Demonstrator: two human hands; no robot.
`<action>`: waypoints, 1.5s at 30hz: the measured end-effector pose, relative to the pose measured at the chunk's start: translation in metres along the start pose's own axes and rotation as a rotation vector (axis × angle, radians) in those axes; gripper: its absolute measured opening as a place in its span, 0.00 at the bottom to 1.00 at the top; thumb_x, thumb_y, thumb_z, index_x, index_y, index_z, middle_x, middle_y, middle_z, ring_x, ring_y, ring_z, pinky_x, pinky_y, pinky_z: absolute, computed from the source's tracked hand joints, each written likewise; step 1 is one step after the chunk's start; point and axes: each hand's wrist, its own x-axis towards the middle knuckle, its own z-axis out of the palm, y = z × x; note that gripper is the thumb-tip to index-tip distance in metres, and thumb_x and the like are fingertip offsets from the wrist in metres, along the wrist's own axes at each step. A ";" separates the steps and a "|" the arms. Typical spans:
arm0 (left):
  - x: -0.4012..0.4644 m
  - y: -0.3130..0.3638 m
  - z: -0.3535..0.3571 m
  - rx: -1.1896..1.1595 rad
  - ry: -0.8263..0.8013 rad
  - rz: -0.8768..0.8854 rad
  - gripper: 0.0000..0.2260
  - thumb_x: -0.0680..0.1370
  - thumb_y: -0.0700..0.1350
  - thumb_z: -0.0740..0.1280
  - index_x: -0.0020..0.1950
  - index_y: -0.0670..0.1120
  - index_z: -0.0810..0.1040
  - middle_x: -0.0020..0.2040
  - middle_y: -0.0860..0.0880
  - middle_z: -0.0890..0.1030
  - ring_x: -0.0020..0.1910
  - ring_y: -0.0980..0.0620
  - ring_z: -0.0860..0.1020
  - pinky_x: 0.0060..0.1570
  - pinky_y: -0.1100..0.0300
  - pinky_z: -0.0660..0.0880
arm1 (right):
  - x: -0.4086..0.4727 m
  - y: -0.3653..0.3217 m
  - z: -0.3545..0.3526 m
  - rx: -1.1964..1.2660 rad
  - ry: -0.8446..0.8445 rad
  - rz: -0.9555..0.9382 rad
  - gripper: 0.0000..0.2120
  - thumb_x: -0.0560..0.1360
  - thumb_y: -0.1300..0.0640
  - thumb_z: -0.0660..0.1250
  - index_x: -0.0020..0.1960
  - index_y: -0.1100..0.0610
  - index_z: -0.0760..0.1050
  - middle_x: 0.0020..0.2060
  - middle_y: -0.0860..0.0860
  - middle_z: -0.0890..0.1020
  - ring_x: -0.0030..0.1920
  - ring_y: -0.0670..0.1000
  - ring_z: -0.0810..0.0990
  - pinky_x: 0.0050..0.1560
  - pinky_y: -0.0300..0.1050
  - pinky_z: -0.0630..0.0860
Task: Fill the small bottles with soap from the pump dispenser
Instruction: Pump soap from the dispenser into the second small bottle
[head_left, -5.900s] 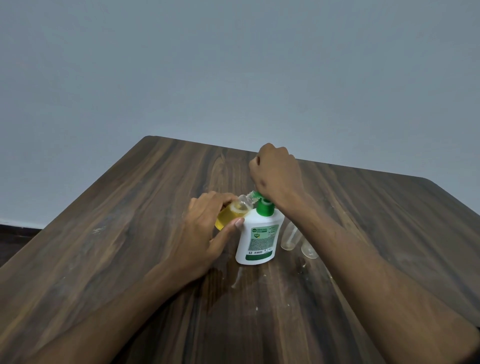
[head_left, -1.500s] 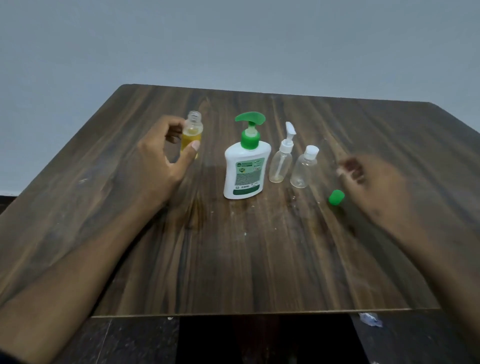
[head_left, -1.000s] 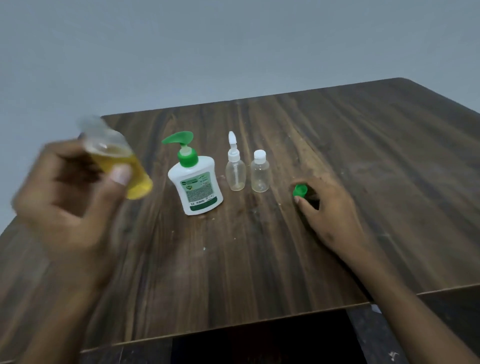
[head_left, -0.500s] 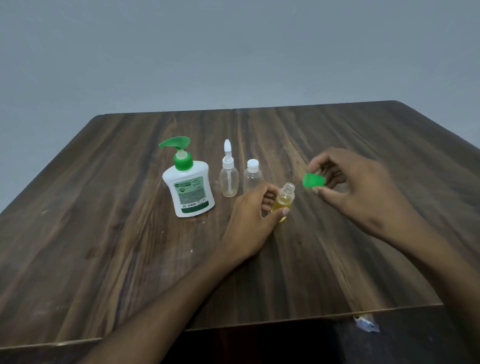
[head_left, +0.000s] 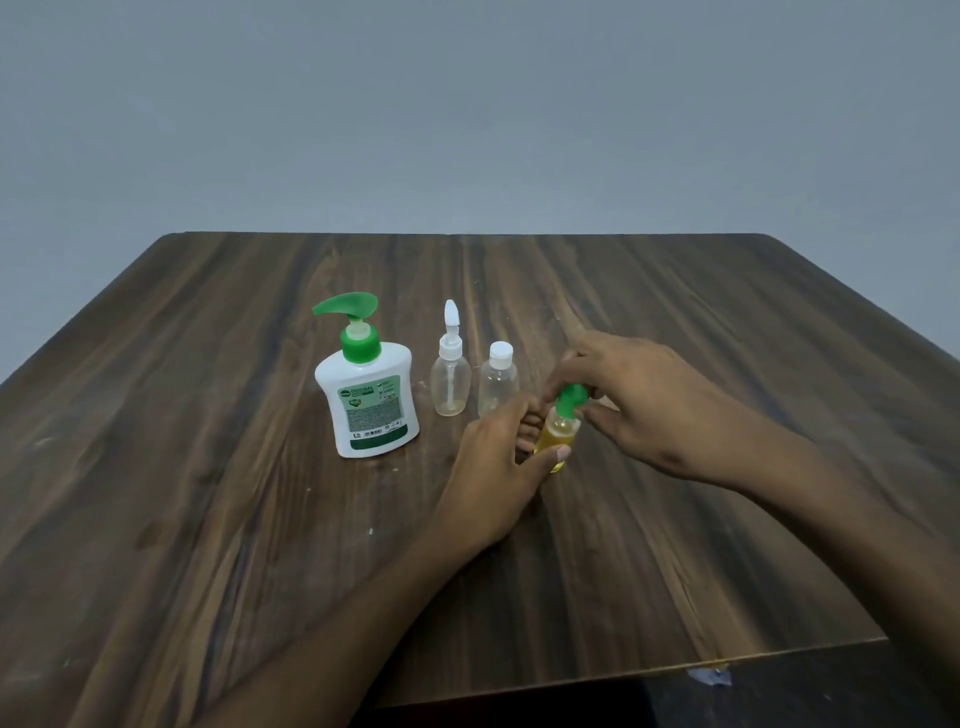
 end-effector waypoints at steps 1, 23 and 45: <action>0.000 0.000 0.000 -0.003 -0.001 -0.004 0.11 0.77 0.41 0.77 0.58 0.45 0.81 0.50 0.55 0.86 0.49 0.57 0.84 0.51 0.61 0.81 | 0.001 -0.001 -0.001 0.003 -0.012 0.002 0.14 0.78 0.61 0.70 0.59 0.46 0.80 0.52 0.42 0.76 0.50 0.45 0.77 0.51 0.45 0.78; 0.001 0.001 -0.001 -0.015 0.033 -0.048 0.15 0.72 0.38 0.79 0.56 0.45 0.82 0.45 0.54 0.85 0.45 0.58 0.82 0.49 0.61 0.80 | 0.019 -0.035 0.002 -0.509 -0.119 0.210 0.23 0.84 0.36 0.55 0.39 0.52 0.62 0.34 0.48 0.65 0.39 0.53 0.75 0.35 0.46 0.66; -0.001 0.000 0.001 -0.017 0.033 -0.042 0.13 0.71 0.39 0.80 0.51 0.47 0.81 0.44 0.59 0.84 0.45 0.59 0.83 0.48 0.63 0.80 | 0.014 -0.026 0.002 -0.362 -0.202 0.234 0.19 0.82 0.38 0.59 0.53 0.54 0.74 0.48 0.53 0.79 0.53 0.59 0.82 0.43 0.48 0.71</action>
